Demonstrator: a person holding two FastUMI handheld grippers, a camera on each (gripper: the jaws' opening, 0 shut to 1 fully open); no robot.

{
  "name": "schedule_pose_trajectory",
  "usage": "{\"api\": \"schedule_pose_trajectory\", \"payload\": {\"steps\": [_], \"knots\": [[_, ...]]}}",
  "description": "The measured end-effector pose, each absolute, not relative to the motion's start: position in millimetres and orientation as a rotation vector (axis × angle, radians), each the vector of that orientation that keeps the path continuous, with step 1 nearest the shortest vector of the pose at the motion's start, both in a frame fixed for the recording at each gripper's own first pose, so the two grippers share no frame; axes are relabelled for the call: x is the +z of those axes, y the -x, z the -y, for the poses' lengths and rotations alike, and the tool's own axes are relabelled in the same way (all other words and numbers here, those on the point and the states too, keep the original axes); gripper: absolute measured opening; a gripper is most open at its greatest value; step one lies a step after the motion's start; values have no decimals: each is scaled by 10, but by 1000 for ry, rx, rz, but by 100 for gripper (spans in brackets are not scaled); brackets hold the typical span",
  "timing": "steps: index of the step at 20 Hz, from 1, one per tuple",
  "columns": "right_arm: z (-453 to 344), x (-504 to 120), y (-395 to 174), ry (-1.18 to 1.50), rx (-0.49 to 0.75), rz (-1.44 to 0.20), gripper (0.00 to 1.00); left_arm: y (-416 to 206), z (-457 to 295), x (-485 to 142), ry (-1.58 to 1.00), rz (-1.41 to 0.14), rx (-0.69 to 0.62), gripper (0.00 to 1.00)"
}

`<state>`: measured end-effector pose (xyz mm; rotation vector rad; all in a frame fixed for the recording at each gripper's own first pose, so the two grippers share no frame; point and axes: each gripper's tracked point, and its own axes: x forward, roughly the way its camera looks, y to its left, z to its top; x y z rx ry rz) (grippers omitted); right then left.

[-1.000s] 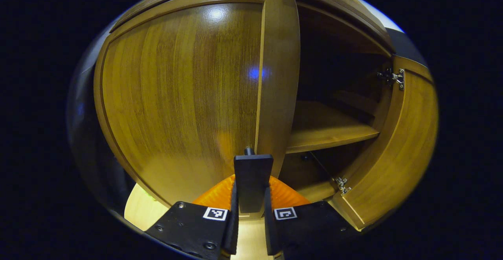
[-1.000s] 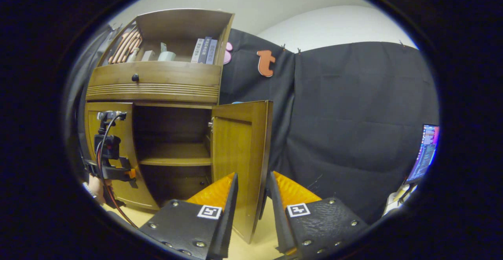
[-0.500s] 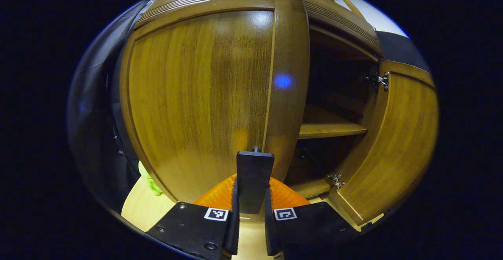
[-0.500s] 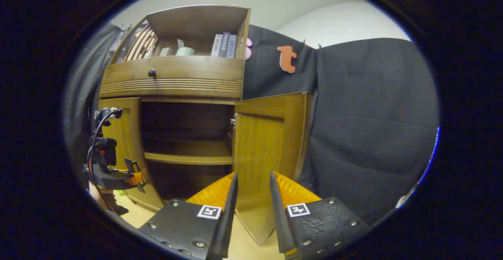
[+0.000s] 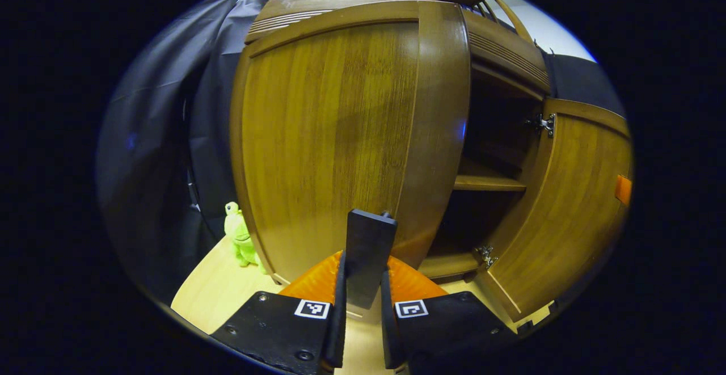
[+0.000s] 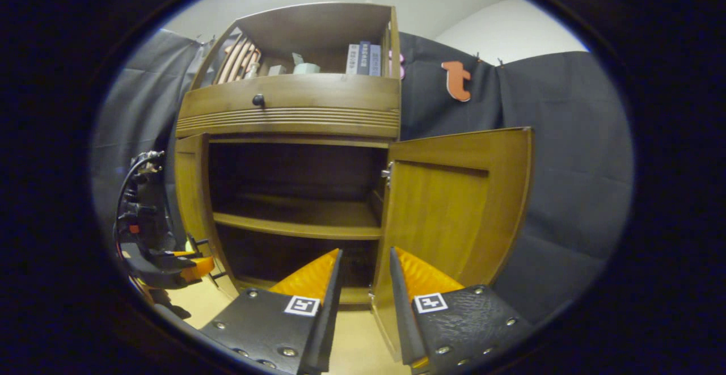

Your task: Open the right door of the double-door shoe cabinet with the right hand, and open the left door with the left hand.

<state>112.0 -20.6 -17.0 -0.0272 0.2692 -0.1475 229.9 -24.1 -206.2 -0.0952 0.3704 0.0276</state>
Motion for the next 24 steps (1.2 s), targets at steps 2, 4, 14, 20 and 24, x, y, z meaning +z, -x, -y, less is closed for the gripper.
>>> {"api": "schedule_pose_trajectory", "payload": {"steps": [2,4,14,20,24], "knots": [[69,-209,-1183,9,-103,-279,42,-2275,206,-2020,101,-366,50,28],[-74,-238,-1217,-8,-65,-283,51,-2233,155,-2040,108,-363,72,29],[-594,-417,-1256,-51,53,-323,46,-2199,37,-1984,94,-357,178,16],[-834,-503,-1340,-94,94,-346,46,-2189,-129,-1939,81,-357,263,8],[-1007,-581,-1376,-111,128,-365,46,-2149,-234,-1967,70,-360,274,5]]}}
